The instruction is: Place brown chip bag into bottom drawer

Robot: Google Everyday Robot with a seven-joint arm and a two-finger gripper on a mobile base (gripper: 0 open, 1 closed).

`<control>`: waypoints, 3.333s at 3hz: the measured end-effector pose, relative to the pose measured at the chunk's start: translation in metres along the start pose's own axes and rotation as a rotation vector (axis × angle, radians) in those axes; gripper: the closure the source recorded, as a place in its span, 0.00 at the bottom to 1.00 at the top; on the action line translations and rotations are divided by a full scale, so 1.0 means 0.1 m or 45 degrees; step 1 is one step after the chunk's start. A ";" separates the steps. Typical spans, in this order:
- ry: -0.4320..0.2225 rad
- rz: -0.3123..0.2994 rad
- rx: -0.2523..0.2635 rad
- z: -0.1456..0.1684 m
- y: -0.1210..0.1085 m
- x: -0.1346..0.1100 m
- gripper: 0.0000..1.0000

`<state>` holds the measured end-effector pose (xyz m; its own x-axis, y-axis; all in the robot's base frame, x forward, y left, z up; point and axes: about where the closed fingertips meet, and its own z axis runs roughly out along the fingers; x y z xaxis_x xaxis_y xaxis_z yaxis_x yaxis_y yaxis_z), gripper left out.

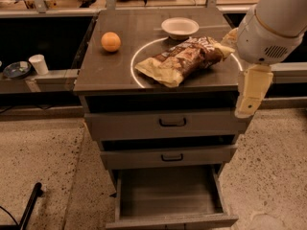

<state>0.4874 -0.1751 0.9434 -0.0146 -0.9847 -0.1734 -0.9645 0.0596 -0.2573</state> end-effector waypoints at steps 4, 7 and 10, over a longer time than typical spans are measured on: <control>0.032 -0.560 0.023 0.18 -0.05 -0.26 0.00; -0.084 -0.931 0.041 0.39 -0.74 -0.58 0.00; -0.042 -0.960 0.068 1.08 -1.48 -0.49 0.00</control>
Offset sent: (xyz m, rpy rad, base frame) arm 0.0139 0.0490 -0.0193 -0.3236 -0.1962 1.0168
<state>0.6591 -0.1181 0.8876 0.6528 -0.7565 0.0394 -0.6960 -0.6195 -0.3630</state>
